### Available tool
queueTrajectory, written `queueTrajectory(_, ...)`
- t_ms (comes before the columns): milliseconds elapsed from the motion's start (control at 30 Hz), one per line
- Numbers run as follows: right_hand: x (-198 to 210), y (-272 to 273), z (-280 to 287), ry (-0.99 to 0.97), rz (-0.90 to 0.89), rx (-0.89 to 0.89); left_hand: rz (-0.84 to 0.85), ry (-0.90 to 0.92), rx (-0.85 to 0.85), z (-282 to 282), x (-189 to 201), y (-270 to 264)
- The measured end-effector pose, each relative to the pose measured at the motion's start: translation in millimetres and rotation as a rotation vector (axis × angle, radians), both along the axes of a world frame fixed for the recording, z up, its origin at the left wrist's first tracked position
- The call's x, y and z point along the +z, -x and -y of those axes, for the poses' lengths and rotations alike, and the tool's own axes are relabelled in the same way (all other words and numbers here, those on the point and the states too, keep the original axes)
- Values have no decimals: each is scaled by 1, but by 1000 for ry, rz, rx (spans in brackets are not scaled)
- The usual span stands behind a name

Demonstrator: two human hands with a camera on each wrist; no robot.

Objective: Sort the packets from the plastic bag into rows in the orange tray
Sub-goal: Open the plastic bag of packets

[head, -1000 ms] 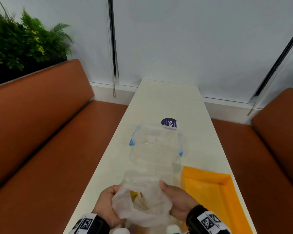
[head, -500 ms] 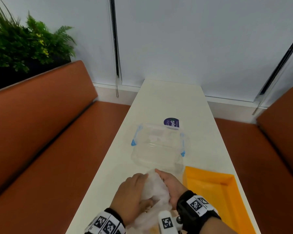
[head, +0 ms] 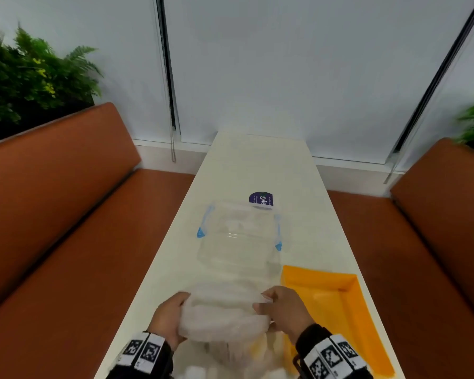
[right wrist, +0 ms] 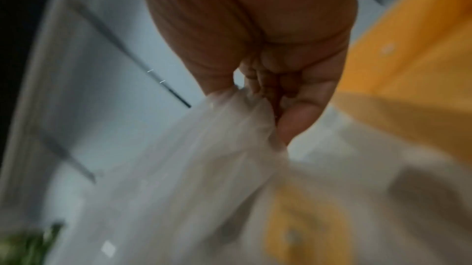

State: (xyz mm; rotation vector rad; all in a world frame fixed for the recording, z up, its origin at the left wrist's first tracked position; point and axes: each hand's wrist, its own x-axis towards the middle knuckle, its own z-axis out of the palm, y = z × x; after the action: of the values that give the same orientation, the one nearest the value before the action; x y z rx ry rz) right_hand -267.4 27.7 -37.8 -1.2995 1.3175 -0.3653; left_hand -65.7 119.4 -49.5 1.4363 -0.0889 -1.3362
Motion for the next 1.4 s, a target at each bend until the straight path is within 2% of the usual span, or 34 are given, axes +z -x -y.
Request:
queueTrajectory(67,-8,-5,3,-311,299,-138,-1,-24,-14,-5,-7,6)
queueTrajectory(133,-13,-8,3,-539,567,-227,167,-56,-55,-8,-13,9)
queueTrajectory(200,-15,-11,4,-625,716,-293,418,-30,-146,-12,-11,12)
queueTrajectory(300,-16,-15,3,-632,793,-274,663,21,-256,-25,-6,16)
queueTrajectory(367,-18,-16,4,-603,738,-221,972,32,-327,-34,-4,16)
queueTrajectory(433,-15,-17,6,-430,536,-215,1353,79,-327,-40,-2,17)
queueTrajectory(467,-13,-16,7,-292,397,-194,1473,159,-381,-41,-2,18)
queueTrajectory(533,-9,-13,6,117,110,-156,1654,219,-570,-40,0,25)
queueTrajectory(600,2,-11,-4,612,-20,-130,1664,138,-719,-35,5,32)
queueTrajectory(633,4,-11,-10,810,-10,-91,1669,49,-761,-32,7,35)
queueTrajectory(667,10,-11,-19,934,-2,5,1701,-6,-788,-29,6,38)
queueTrajectory(700,14,-13,-27,966,13,139,1675,-53,-823,-28,8,41)
queueTrajectory(767,14,-19,-39,900,-68,461,1575,-108,-839,-22,10,46)
queueTrajectory(833,7,-27,-43,855,-271,688,1582,-144,-849,-18,10,46)
queueTrajectory(933,5,-30,-39,750,-509,709,1605,-98,-792,-14,15,46)
queueTrajectory(1100,2,-25,-34,694,-663,758,1594,-193,-807,-19,25,44)
queueTrajectory(1167,-2,-27,-31,697,-645,765,1617,-240,-806,-20,31,43)
queueTrajectory(1267,2,-31,-28,591,-577,800,1658,-269,-808,-22,38,38)
queueTrajectory(1400,8,-42,-23,599,-617,873,1621,-181,-820,-20,34,37)
